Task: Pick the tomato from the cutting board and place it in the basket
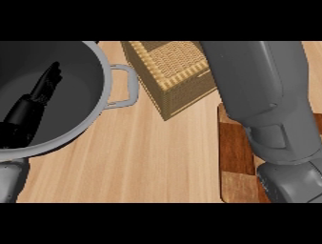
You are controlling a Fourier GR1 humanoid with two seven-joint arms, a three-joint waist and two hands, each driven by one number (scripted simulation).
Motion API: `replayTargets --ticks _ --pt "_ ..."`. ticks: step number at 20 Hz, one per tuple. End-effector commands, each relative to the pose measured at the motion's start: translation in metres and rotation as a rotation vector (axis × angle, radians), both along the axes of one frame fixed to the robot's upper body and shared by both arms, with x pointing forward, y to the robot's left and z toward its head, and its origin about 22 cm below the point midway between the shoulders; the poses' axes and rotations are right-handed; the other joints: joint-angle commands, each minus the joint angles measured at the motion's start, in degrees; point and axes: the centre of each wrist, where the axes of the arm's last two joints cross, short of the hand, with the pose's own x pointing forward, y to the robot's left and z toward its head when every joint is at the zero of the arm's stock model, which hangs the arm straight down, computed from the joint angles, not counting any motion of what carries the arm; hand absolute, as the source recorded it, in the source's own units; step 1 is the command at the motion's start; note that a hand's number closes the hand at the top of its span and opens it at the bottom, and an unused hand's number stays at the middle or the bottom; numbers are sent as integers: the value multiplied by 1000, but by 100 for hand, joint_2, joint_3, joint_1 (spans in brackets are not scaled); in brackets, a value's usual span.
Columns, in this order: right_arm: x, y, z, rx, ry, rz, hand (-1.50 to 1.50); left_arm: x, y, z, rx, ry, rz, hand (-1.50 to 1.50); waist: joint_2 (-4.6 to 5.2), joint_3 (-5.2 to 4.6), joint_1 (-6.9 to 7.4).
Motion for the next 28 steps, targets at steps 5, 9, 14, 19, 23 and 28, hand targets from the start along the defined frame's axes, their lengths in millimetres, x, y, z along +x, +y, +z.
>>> replayTargets --ticks 5,9,14,19,23,28 --pt "28 2 -34 -98 258 -118 150 -11 3 -19 -1 3 1 0 -14 -1 -22" --pt "26 20 -27 -179 317 -142 150 5 -5 -4 -4 -1 9 0 -26 3 -101" --pt "27 20 -18 -181 400 -65 -150 -5 -4 -13 -5 23 21 0 -50 7 -128" --pt "33 11 -20 -72 377 -14 -150 1 11 4 5 -9 22 0 -24 7 -67" --pt "32 6 -10 -20 237 -24 -150 -3 5 0 -5 -4 4 0 -23 6 -54" --pt "29 -4 -8 184 -42 -98 -150 6 -4 -2 0 -1 27 0 -9 9 -105"
